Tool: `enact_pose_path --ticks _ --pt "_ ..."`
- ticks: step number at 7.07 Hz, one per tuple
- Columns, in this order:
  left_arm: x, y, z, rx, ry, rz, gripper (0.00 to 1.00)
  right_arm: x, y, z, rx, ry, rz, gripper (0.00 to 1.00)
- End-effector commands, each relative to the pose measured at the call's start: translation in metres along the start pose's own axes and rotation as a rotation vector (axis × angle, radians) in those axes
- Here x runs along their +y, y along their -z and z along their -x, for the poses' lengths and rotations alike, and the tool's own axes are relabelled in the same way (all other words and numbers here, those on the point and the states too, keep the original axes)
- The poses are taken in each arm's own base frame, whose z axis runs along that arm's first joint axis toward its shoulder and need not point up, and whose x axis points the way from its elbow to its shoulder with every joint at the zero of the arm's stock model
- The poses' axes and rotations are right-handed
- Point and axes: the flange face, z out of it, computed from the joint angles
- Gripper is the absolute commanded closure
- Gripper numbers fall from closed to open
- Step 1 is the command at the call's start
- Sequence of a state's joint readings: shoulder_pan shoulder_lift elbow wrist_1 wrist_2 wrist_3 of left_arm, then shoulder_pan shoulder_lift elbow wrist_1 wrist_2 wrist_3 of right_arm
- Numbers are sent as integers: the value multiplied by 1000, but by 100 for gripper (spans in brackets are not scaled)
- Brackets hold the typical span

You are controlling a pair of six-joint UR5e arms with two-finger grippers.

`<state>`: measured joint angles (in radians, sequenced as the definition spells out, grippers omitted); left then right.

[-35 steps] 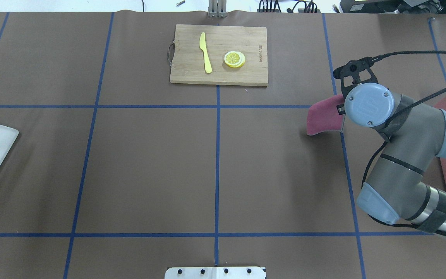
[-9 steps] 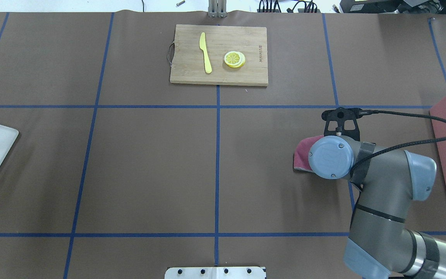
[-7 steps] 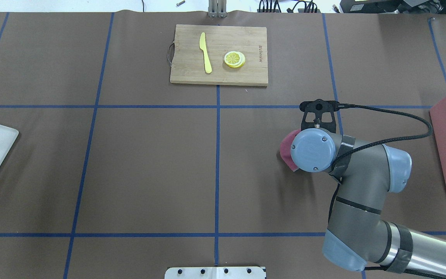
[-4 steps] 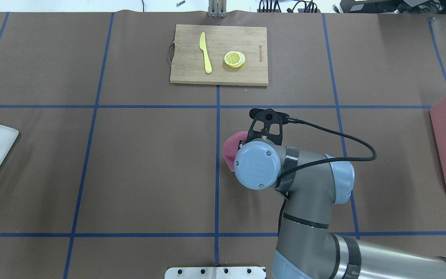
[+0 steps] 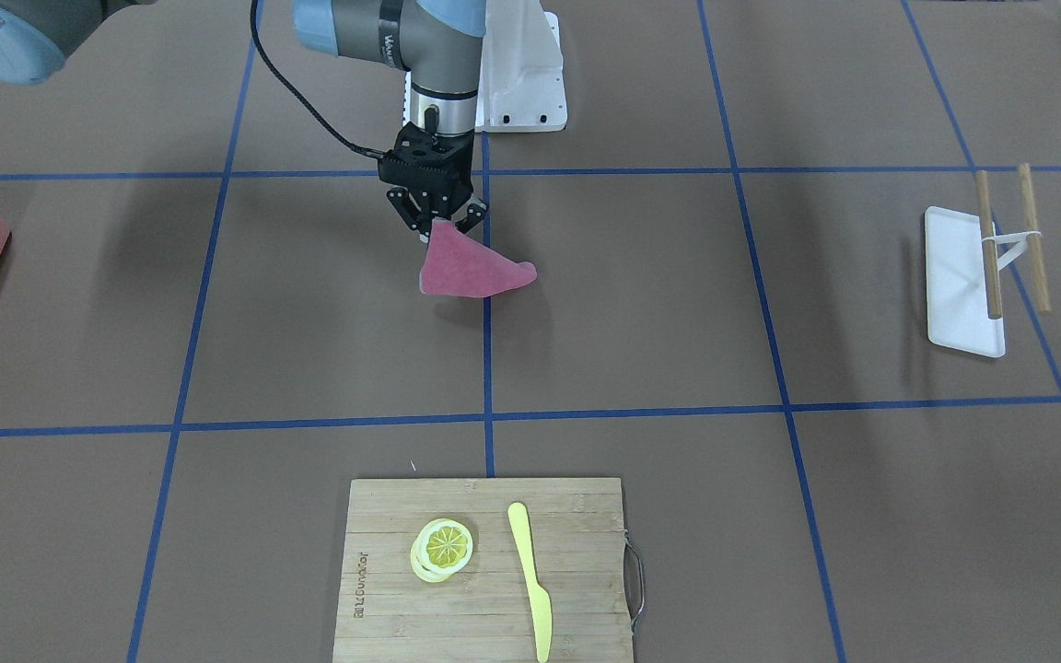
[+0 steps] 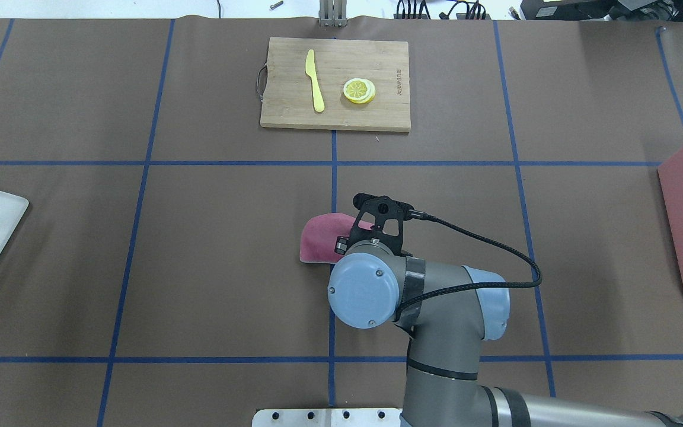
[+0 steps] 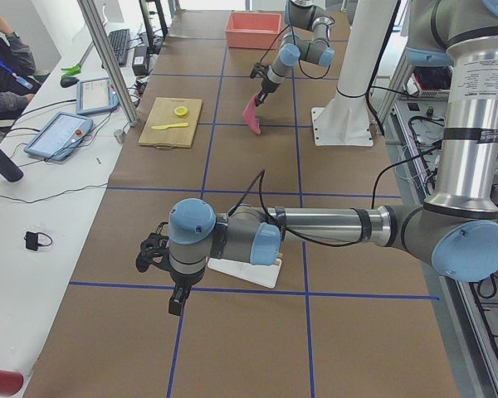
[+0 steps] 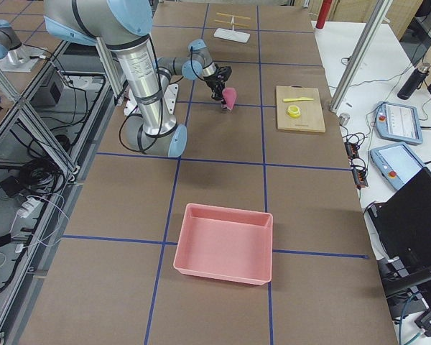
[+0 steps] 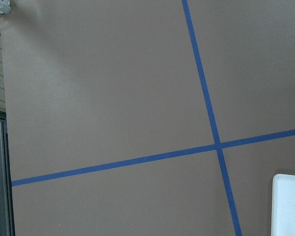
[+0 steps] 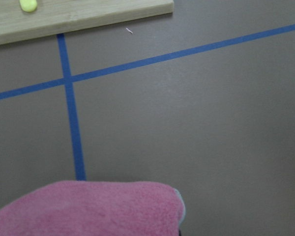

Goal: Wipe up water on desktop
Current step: 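Wipe the cloth again across the table center with the right gripper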

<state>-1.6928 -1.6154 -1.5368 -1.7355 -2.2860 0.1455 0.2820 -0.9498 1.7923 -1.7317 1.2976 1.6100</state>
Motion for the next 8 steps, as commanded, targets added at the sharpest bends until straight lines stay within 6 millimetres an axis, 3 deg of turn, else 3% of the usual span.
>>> enact_pose_path --ticks 1,3,5,6,7,8 --pt "2 -1 0 2 120 3 2 -36 -27 -79 89 131 10 100" --pt "10 -8 1 10 193 27 2 -86 -33 -155 142 239 32 100" --pt "39 -32 -7 97 223 87 2 -127 -40 -216 201 291 50 100" --pt "43 -55 -27 109 171 135 1 -128 -50 -237 174 290 43 100" --pt "43 -58 -32 111 158 140 2 -123 -64 -254 142 288 33 100" --pt "43 -58 -33 111 157 139 1 -119 -72 -242 110 268 25 100"
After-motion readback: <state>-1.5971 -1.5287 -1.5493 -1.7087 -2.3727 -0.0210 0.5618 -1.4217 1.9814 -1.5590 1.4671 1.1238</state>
